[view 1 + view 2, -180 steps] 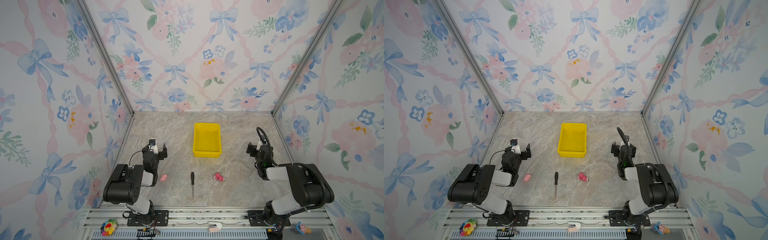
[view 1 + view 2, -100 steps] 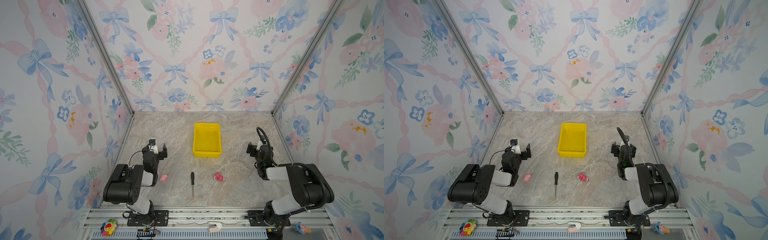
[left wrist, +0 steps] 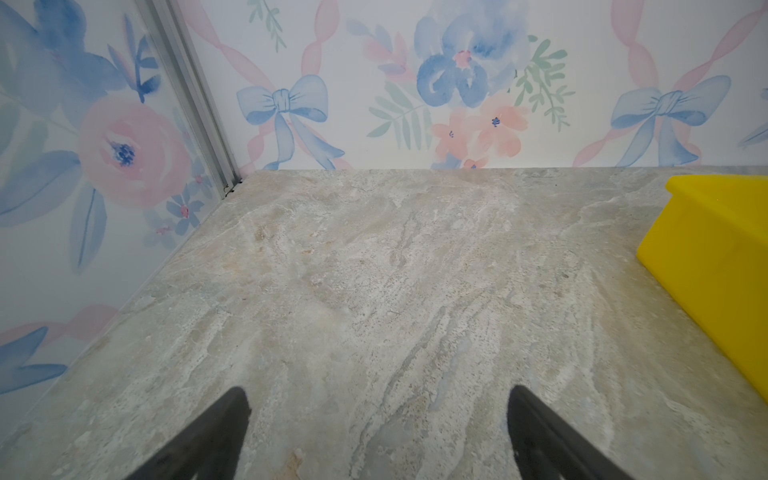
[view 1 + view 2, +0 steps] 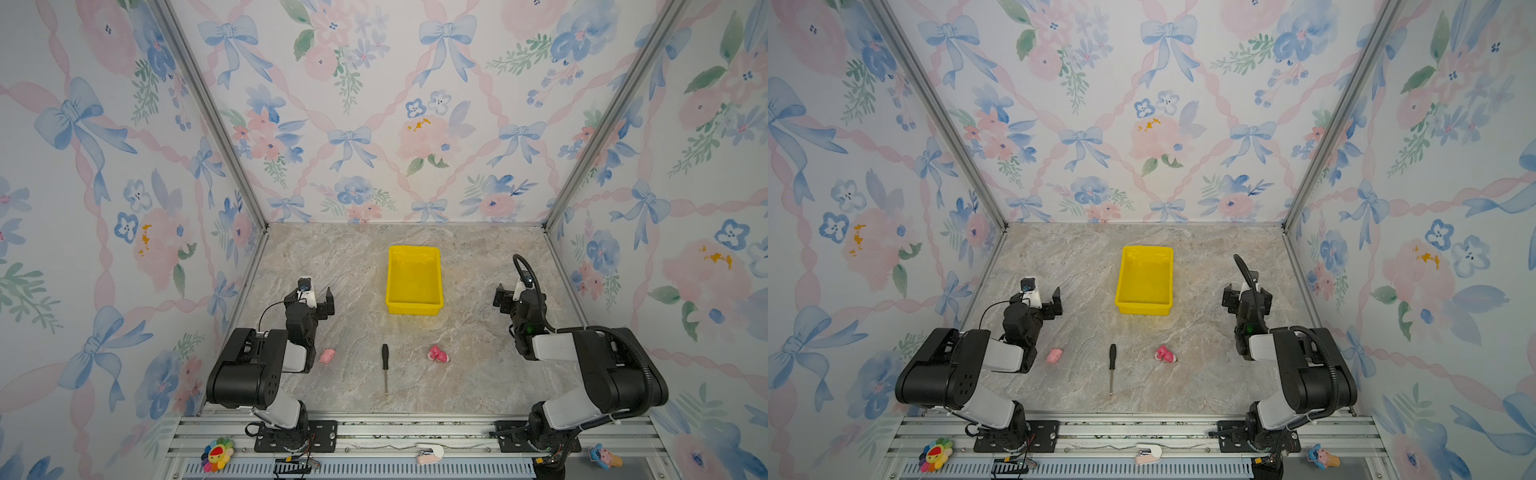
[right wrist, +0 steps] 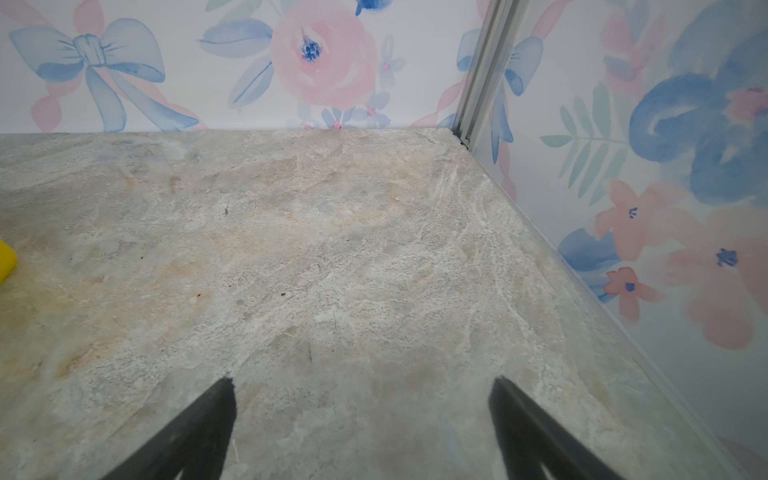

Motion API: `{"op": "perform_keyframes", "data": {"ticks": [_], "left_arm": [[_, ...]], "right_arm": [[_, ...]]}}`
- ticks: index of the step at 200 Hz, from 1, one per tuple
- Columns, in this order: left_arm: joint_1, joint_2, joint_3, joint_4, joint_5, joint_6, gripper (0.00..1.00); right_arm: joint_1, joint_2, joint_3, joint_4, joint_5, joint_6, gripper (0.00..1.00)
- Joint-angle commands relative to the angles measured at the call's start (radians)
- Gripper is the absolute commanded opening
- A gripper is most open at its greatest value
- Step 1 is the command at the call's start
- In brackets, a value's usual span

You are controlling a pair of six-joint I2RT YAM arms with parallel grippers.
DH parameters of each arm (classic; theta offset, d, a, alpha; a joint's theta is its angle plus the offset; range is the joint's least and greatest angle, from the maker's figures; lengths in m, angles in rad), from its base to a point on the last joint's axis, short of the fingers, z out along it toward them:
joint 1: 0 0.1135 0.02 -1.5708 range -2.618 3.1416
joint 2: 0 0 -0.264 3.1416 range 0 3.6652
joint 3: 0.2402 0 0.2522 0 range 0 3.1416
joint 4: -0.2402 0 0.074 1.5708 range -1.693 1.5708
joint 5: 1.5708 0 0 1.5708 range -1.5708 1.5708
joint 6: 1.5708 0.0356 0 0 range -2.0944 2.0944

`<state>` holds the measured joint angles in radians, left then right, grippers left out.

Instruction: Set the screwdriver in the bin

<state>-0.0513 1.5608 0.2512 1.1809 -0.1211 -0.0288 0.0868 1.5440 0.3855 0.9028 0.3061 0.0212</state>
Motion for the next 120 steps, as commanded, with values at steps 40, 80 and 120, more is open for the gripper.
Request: {"op": "perform_keyframes", "data": {"ticks": [40,80,120], "left_arm": [[0.007,-0.02,0.001,-0.007,0.039,0.023,0.98],[0.006,-0.134,0.048,-0.196,0.02,0.004,0.97],[-0.027,-0.248,0.18,-0.577,0.028,-0.058,0.98]], "right_arm": [[0.018,-0.018,0.004,-0.003,0.053,-0.004,0.97],[0.041,-0.071,0.01,-0.058,0.09,-0.023,0.97],[0.062,-0.209,0.084,-0.292,0.048,-0.054,0.97]]}}
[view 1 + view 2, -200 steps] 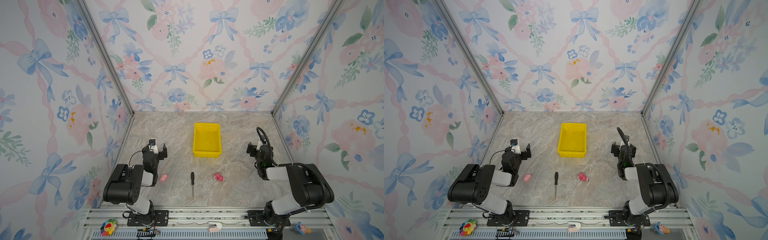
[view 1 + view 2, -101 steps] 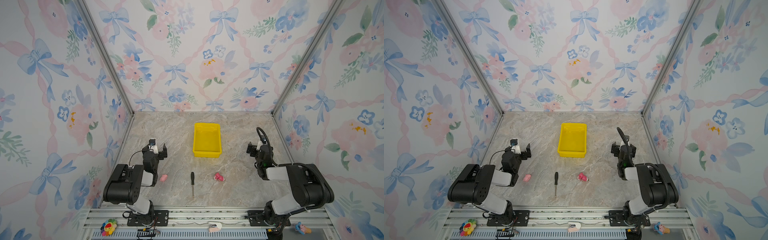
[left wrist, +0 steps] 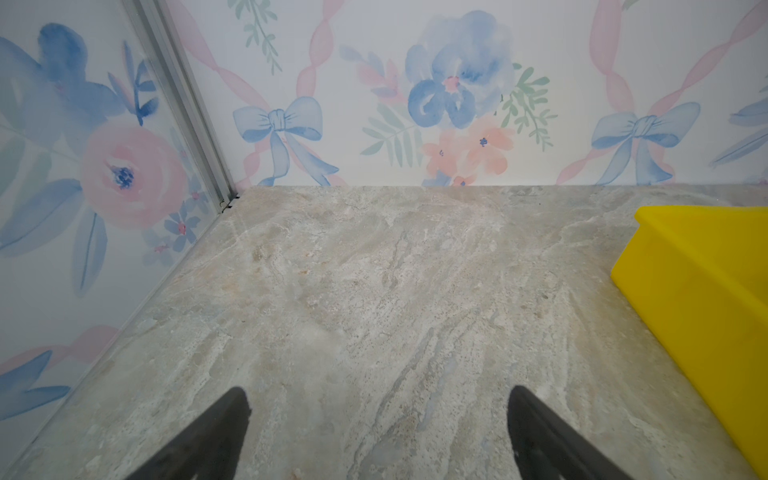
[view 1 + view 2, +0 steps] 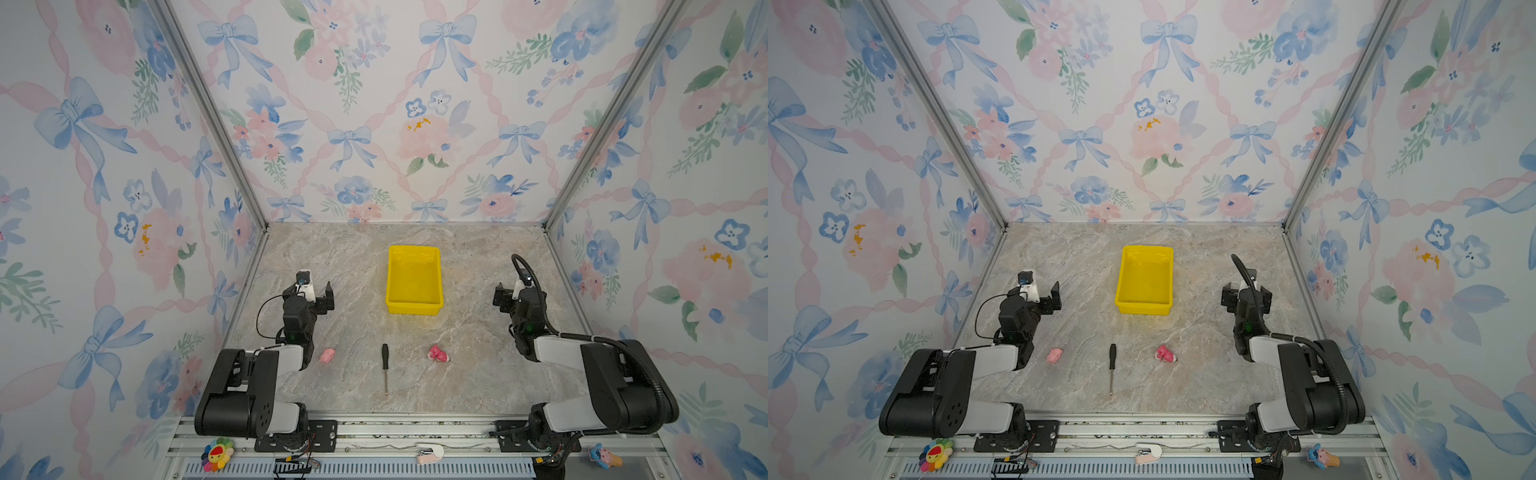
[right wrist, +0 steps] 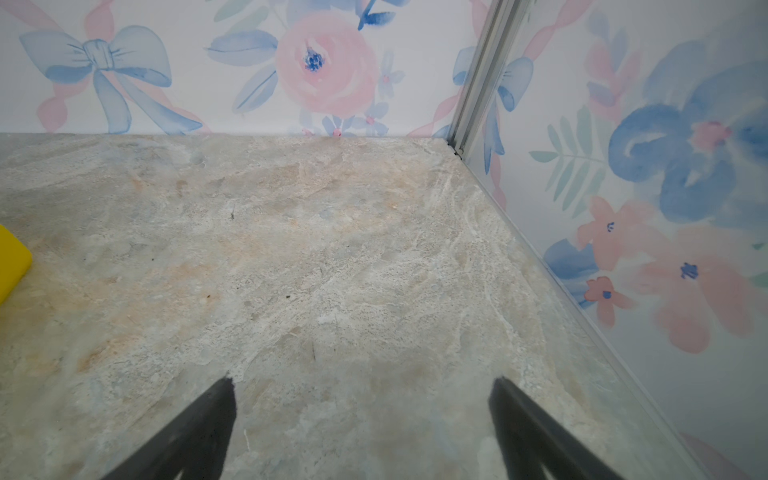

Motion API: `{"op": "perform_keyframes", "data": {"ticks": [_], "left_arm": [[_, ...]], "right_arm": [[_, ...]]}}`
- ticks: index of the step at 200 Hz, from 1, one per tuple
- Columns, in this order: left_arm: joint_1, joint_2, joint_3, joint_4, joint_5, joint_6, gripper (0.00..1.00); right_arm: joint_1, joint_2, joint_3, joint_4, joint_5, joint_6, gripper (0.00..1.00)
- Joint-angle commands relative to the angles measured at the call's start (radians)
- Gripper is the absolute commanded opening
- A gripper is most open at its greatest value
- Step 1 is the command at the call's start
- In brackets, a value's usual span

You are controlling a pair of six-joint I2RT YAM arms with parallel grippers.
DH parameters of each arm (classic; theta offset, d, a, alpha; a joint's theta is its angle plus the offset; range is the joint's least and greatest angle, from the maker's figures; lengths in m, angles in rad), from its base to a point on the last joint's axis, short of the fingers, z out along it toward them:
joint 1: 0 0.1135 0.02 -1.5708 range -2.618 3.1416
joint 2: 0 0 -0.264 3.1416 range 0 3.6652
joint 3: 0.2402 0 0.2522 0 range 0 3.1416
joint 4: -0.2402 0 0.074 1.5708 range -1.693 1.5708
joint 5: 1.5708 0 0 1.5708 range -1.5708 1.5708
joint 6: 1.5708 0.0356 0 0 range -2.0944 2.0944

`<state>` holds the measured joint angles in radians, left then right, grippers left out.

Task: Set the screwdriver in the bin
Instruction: 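Move the left gripper over the black screwdriver while the right arm rises forward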

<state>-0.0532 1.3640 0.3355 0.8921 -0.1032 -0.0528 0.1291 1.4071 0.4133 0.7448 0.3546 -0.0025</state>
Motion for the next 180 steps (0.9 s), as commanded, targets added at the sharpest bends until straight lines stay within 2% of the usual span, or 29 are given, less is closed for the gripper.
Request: {"op": "perform_keyframes", "data": {"ticks": [1,22,49,70,87,104,132,151,180], "left_arm": [[-0.029,-0.053,0.1,-0.301,0.007,-0.034,0.98],[-0.085,-0.103,0.169,-0.452,-0.037,-0.076,0.97],[-0.184,-0.15,0.289,-0.672,-0.153,-0.164,0.97],[-0.247,-0.14,0.428,-0.905,-0.233,-0.326,0.97],[-0.276,-0.124,0.497,-1.036,-0.195,-0.406,0.98],[-0.329,-0.129,0.514,-1.062,-0.169,-0.429,0.98],[-0.39,-0.095,0.572,-1.138,-0.133,-0.458,0.98],[-0.422,-0.04,0.636,-1.234,-0.123,-0.458,0.98],[-0.436,0.018,0.658,-1.295,-0.019,-0.49,0.97]], "right_arm": [[0.02,-0.077,0.057,-0.137,0.0,-0.03,0.97],[0.024,-0.161,0.115,-0.306,0.004,0.011,0.97],[0.024,-0.182,0.305,-0.673,0.034,0.113,0.97],[0.026,-0.186,0.395,-0.813,-0.019,0.174,0.97],[0.027,-0.21,0.43,-0.876,-0.008,0.268,0.97],[0.029,-0.204,0.483,-0.971,0.009,0.369,0.97],[0.076,-0.149,0.576,-1.12,0.004,0.389,0.97],[0.14,-0.148,0.588,-1.15,0.004,0.361,0.97],[0.253,-0.129,0.629,-1.233,-0.002,0.358,0.97]]}}
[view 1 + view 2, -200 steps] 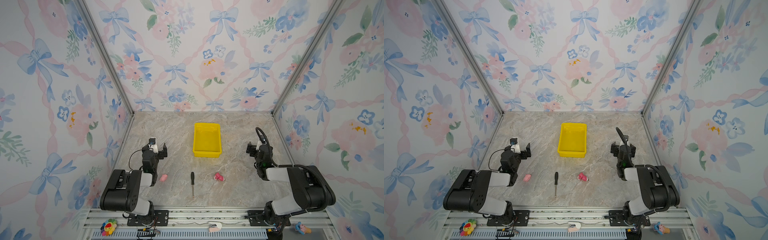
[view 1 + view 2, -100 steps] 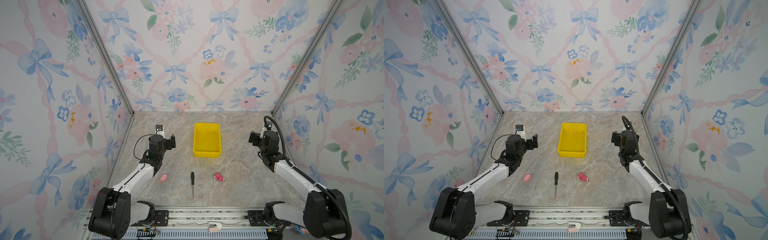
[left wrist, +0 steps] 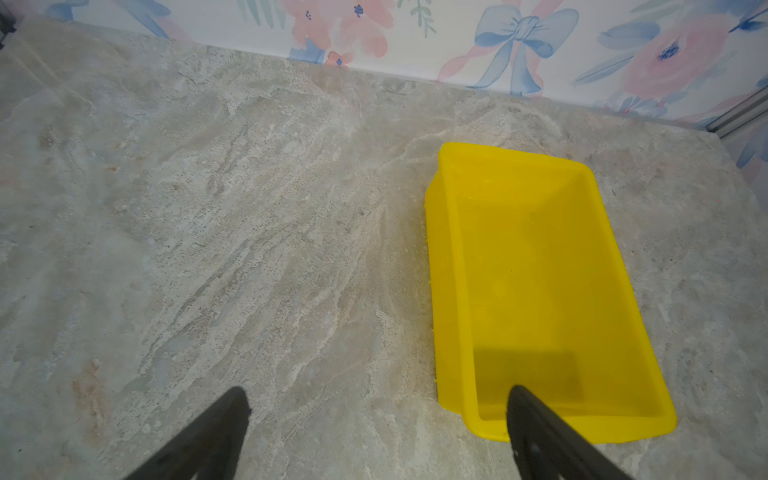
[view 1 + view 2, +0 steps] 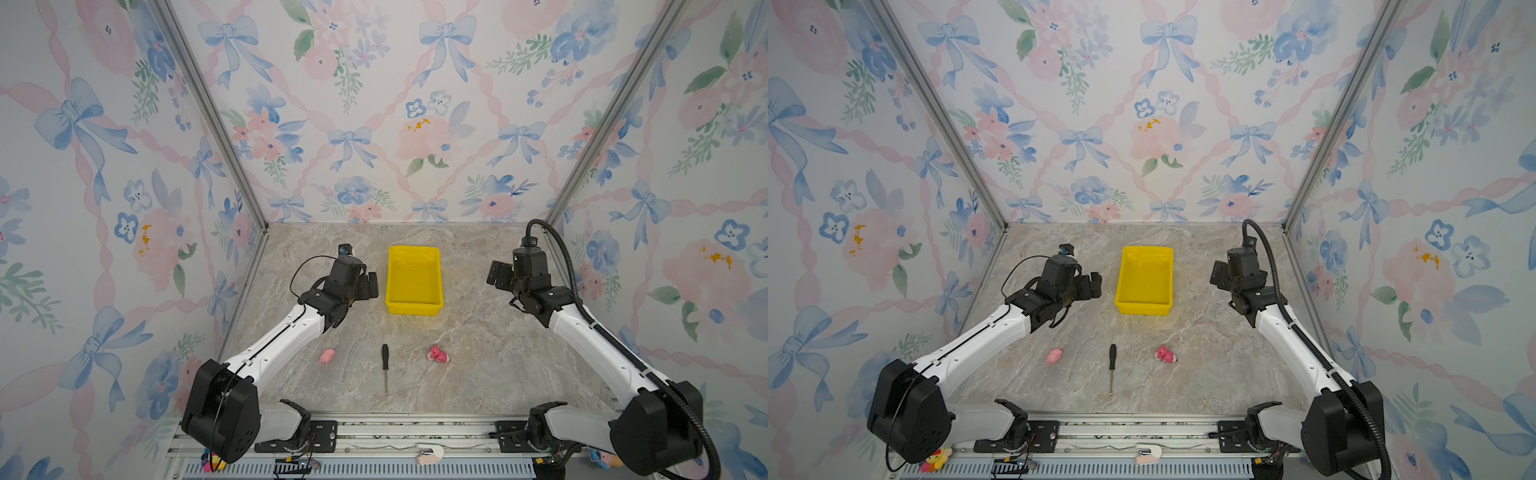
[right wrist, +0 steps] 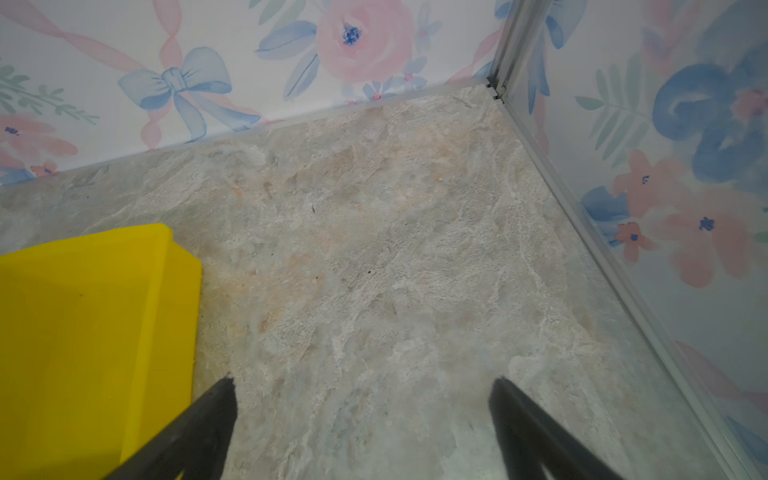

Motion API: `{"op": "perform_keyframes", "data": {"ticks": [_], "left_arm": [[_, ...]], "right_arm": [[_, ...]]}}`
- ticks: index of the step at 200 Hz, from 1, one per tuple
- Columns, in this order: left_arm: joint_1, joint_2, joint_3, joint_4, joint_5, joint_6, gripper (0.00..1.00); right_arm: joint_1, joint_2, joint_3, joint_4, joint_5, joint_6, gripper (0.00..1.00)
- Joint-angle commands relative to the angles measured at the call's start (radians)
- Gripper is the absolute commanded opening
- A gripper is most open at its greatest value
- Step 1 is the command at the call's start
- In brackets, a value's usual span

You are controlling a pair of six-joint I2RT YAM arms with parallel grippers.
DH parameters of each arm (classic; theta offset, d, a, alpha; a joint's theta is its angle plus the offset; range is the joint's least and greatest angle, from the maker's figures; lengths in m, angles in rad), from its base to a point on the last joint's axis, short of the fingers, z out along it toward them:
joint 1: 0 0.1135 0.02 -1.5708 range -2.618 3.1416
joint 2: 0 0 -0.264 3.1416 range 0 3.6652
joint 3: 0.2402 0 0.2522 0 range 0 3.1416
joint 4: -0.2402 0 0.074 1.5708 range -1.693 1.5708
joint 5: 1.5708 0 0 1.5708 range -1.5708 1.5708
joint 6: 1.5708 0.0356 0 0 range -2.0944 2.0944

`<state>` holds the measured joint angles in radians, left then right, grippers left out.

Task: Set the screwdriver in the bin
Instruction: 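Move the left gripper over the black screwdriver while the right arm rises forward, then lower the left gripper and close it on the screwdriver handle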

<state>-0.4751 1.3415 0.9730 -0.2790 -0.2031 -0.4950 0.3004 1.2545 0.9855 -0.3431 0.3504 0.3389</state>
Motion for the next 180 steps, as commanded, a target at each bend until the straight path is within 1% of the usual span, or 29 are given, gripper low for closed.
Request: {"op": "perform_keyframes", "data": {"ticks": [1,28,54,89,119,138,158,180], "left_arm": [[-0.015,0.042,0.021,-0.125,0.082,-0.05,0.98],[-0.073,0.096,0.015,-0.16,0.085,-0.058,0.98],[-0.145,0.141,0.018,-0.208,0.057,-0.061,0.98],[-0.214,0.167,-0.017,-0.217,0.076,-0.096,0.97],[-0.242,0.165,-0.054,-0.217,0.063,-0.125,0.94],[-0.243,0.173,-0.076,-0.219,0.068,-0.135,0.91],[-0.259,0.161,-0.098,-0.226,0.067,-0.161,0.88],[-0.289,0.142,-0.12,-0.226,0.066,-0.201,0.85]], "right_arm": [[0.086,0.024,0.058,-0.147,0.003,0.017,0.97],[0.164,0.024,0.051,-0.164,0.024,0.035,0.97],[0.217,0.023,0.07,-0.188,0.035,0.056,0.97],[0.317,0.069,0.144,-0.311,0.159,0.101,0.97],[0.407,0.076,0.159,-0.329,0.216,0.111,0.97],[0.43,0.072,0.157,-0.326,0.22,0.133,0.97],[0.432,0.064,0.137,-0.301,0.203,0.153,0.97],[0.431,0.065,0.134,-0.282,0.191,0.134,0.97]]}}
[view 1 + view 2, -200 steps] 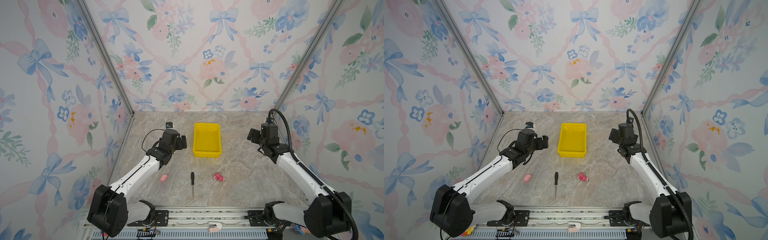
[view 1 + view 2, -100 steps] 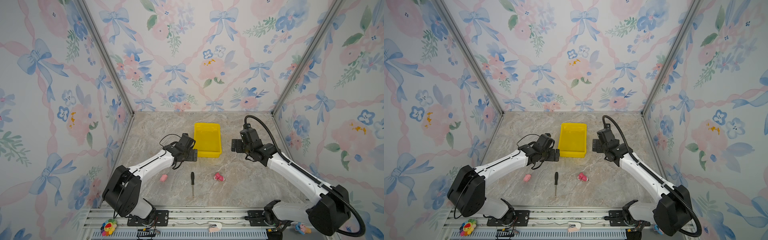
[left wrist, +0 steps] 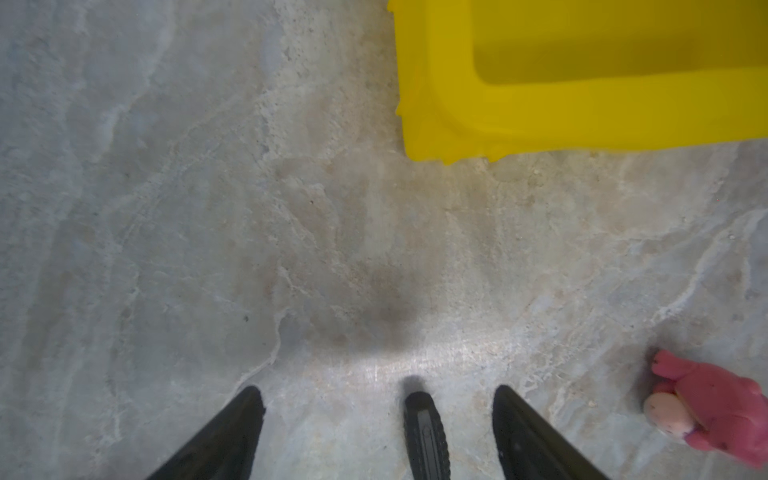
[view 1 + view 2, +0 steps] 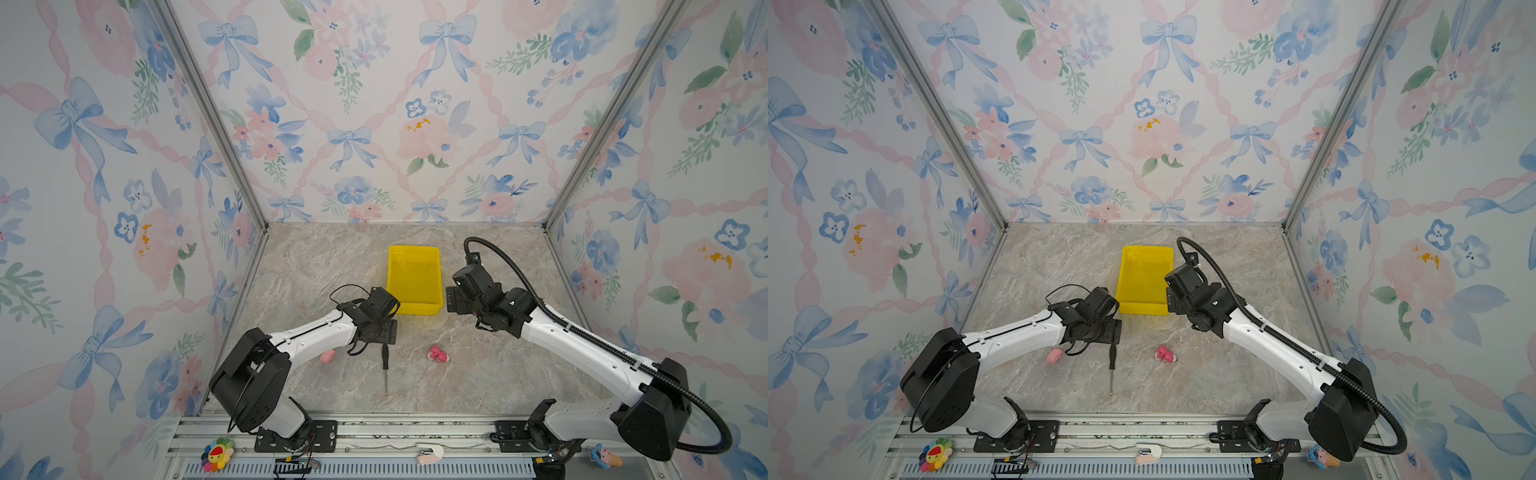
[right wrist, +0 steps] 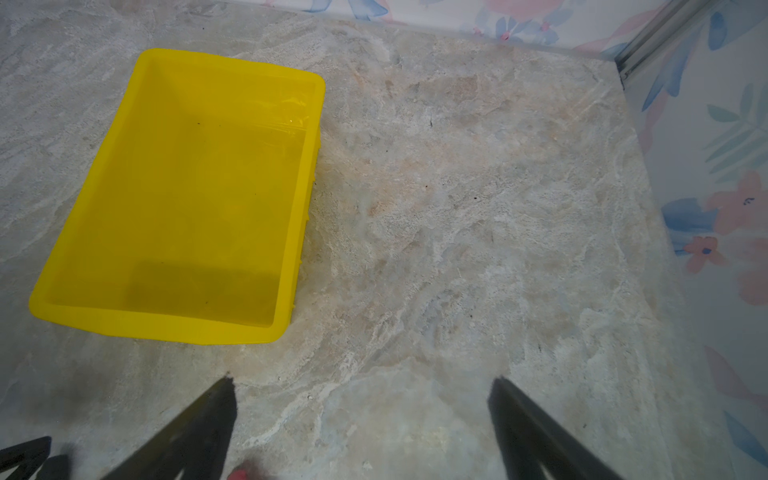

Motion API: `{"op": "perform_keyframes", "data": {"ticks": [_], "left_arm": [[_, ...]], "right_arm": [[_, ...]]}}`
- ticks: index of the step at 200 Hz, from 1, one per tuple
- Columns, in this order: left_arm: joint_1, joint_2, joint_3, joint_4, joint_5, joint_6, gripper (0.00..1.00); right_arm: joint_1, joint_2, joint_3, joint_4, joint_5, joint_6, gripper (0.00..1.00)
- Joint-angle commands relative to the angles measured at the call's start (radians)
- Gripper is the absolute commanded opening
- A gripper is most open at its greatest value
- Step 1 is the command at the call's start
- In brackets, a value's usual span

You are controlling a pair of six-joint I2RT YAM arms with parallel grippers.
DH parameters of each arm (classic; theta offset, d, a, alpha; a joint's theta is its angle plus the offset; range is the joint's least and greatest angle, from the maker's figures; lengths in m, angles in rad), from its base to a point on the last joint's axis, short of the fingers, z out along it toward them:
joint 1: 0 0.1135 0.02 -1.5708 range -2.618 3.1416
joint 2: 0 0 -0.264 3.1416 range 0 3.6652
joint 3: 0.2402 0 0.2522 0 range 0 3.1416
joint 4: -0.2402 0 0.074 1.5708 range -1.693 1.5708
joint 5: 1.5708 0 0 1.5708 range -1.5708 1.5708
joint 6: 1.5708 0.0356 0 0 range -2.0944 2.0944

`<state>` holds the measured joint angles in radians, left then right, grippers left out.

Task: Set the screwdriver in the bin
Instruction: 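Lower the left gripper and close it on the screwdriver handle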

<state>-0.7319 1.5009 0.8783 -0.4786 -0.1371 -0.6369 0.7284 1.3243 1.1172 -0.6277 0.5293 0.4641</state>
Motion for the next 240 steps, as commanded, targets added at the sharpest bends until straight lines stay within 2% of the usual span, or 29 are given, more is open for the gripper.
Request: {"op": "perform_keyframes", "data": {"ticks": [1,70,121,179,240], "left_arm": [[-0.034,-0.017,-0.026,-0.027,0.0,-0.061,0.84],[-0.098,0.058,-0.006,-0.045,0.028,-0.171,0.73],[-0.152,0.171,0.077,-0.125,-0.029,-0.22,0.67],[-0.184,0.251,0.109,-0.157,-0.054,-0.276,0.49],[-0.222,0.278,0.106,-0.193,-0.071,-0.351,0.28]], "right_arm": [[0.003,-0.005,0.002,0.004,0.011,0.006,0.97],[-0.063,-0.016,-0.01,0.033,-0.117,-0.072,0.97],[-0.175,-0.081,-0.054,0.055,-0.251,-0.125,0.97],[-0.256,-0.142,-0.089,0.067,-0.333,-0.162,0.97],[-0.295,-0.187,-0.093,0.072,-0.391,-0.2,0.97]]}}
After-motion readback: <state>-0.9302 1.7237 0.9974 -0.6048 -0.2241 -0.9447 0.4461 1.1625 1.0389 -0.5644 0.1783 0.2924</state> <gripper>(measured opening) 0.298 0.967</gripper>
